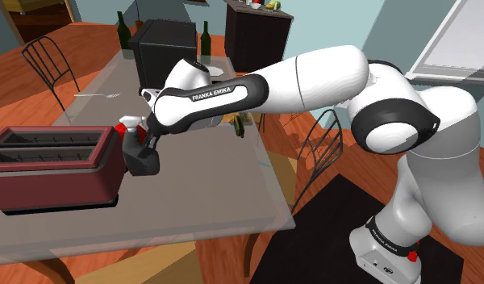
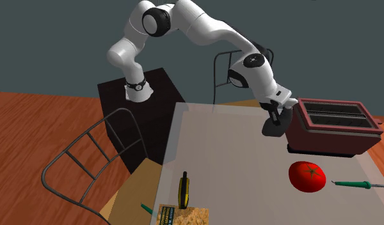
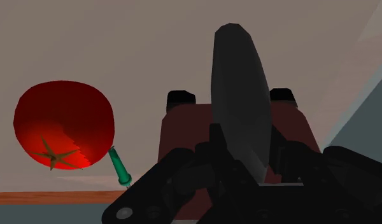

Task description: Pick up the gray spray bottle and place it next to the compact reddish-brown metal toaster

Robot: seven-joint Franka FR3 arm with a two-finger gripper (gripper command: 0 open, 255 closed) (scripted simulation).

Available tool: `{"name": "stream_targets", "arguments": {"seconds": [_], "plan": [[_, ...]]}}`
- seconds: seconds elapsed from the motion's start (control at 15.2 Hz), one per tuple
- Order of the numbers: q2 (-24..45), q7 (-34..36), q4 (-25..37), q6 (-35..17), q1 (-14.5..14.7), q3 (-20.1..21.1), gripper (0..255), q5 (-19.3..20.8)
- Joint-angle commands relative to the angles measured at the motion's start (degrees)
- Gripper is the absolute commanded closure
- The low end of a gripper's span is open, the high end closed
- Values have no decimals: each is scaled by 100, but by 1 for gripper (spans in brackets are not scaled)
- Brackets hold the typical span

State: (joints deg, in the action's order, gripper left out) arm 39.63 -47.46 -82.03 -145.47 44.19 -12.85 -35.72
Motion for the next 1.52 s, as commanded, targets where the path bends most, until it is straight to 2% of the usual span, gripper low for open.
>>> {"name": "stream_targets", "arguments": {"seconds": [0.0,0.26,0.73,0.79,1.12,1.39,1.45], "plan": [[70,-78,-32,-102,-28,46,255,-59],[222,-203,-58,-279,-74,133,255,-159],[222,-203,-59,-279,-74,133,255,-159],[222,-203,-59,-279,-75,133,0,-159],[222,-204,-59,-279,-75,133,0,-159],[-537,-217,-693,-128,-6,-9,0,-58],[-537,-217,-693,-128,-6,-9,0,-57]]}}
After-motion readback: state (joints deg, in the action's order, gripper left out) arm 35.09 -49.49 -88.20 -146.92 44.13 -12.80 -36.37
